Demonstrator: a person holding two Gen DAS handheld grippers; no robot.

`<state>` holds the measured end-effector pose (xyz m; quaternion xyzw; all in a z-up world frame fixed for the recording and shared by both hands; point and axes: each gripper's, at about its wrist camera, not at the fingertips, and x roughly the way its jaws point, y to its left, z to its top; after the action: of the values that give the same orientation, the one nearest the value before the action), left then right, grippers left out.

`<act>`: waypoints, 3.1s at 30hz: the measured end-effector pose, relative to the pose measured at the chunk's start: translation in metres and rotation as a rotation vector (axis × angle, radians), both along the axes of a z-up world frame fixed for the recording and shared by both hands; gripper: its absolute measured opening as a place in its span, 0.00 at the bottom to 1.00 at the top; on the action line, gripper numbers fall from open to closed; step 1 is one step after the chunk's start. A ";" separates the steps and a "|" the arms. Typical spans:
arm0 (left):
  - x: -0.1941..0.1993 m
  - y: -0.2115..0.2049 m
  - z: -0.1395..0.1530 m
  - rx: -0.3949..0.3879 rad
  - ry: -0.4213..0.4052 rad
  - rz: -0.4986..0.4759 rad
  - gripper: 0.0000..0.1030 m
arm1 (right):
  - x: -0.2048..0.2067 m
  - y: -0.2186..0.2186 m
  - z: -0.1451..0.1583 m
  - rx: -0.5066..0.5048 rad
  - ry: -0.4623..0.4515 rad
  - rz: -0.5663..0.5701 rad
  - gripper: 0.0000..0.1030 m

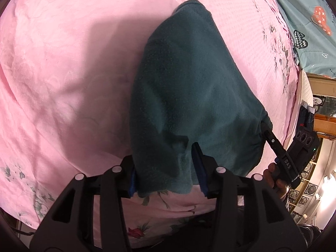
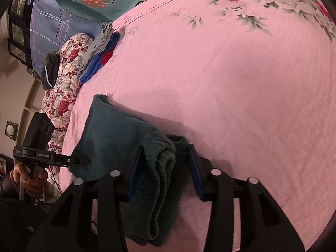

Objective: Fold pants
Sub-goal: 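Lift the sweatpants with both grippers and carry them toward the stack of folded clothes, then lower the sweatpants onto the blue folded clothes and open both grippers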

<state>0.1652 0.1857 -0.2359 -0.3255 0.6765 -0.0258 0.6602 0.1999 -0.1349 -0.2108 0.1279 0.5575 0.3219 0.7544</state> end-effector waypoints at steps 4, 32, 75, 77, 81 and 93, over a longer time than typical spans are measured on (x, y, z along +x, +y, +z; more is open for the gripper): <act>0.000 -0.009 0.003 0.055 -0.007 -0.023 0.45 | 0.001 0.007 0.001 -0.042 -0.015 0.041 0.45; -0.021 -0.031 0.031 0.209 -0.221 -0.179 0.21 | -0.034 0.039 0.029 -0.359 -0.301 0.096 0.23; 0.130 0.305 0.085 0.452 -0.652 -0.008 0.63 | 0.272 0.371 0.103 -0.247 -0.440 0.167 0.58; 0.116 0.298 0.101 0.516 -0.660 0.001 0.63 | 0.268 0.355 0.119 -0.191 -0.407 0.149 0.58; 0.089 0.295 0.150 0.607 -0.786 0.029 0.74 | 0.245 0.340 0.160 -0.046 -0.460 0.131 0.58; 0.135 0.305 0.078 0.456 -0.671 0.073 0.64 | 0.289 0.374 0.094 0.032 -0.294 0.143 0.05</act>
<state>0.3000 0.4904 -0.1577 -0.1679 0.3999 0.0435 0.9000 0.4885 0.2387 -0.1164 0.0511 0.4437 0.3989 0.8009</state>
